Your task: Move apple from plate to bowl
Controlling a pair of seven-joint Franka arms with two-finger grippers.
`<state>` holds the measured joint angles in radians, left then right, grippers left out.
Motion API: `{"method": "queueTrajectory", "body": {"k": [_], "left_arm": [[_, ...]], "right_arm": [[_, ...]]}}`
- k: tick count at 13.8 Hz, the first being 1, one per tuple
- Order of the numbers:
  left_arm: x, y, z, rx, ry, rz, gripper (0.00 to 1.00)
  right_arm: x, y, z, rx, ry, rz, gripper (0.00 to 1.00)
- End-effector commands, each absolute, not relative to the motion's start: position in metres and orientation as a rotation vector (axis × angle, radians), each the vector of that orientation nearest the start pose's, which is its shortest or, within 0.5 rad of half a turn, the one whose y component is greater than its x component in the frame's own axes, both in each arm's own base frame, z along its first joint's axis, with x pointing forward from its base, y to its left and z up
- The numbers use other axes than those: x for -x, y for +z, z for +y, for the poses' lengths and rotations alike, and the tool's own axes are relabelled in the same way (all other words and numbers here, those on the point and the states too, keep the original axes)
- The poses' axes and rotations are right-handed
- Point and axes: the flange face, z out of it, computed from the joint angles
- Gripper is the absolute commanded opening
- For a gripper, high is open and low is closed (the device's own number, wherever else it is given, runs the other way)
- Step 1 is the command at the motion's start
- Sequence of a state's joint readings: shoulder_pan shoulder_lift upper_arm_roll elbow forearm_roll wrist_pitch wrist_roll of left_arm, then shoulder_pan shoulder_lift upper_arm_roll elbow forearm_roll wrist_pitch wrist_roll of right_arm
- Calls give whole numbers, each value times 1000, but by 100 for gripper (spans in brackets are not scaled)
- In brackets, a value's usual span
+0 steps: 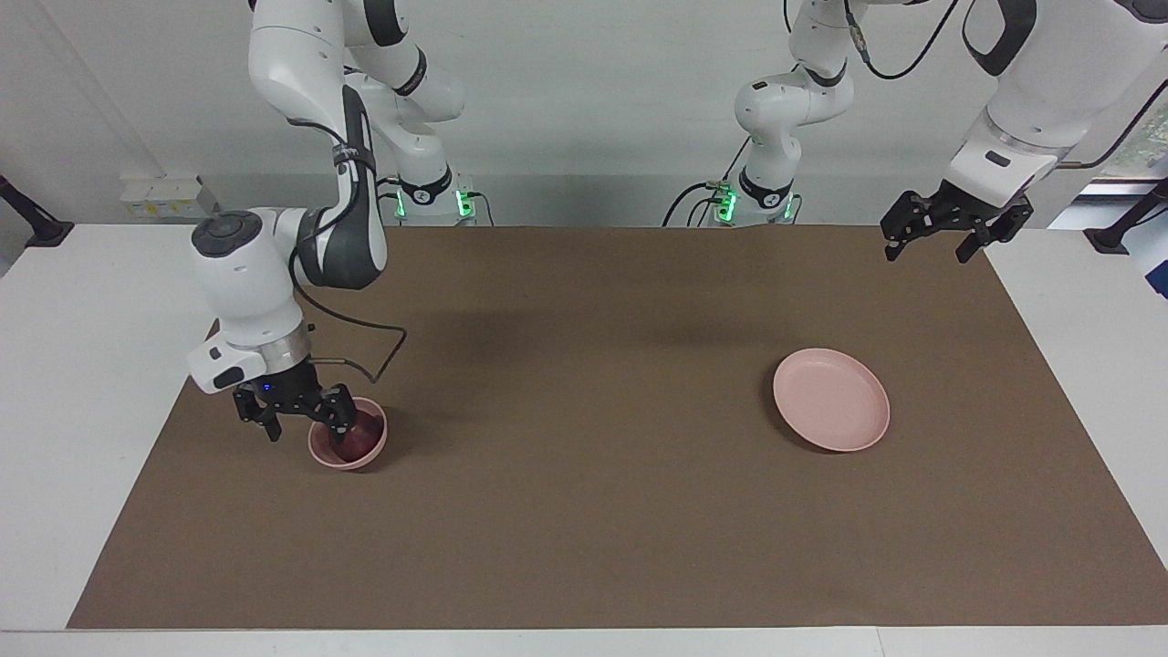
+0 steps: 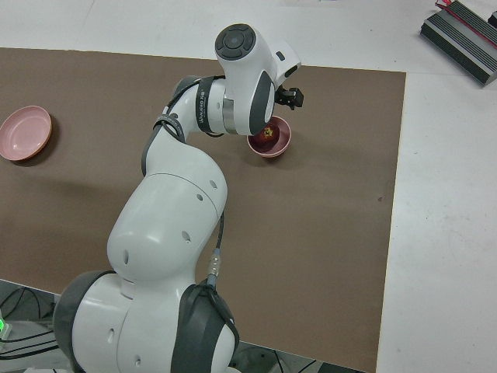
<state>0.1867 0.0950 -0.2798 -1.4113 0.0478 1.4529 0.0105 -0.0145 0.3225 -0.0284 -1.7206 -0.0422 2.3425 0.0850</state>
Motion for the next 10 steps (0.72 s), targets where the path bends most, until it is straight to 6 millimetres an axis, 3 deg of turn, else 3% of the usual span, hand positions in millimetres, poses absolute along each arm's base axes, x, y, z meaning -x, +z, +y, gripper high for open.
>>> {"method": "queueTrajectory", "body": {"k": [1,7,10], "left_arm": [[-566,642,-39,3101,71,162,100],[-562,645,-44,3126,78,165,100],[-562,646,-35,3127,73,143,100]], "right_arm": [[-654,480,-20,3114,-489,259,100],[-610,600,-1,3117,-288,386,100],[-574,642,4,3054,-240,413,100]]}}
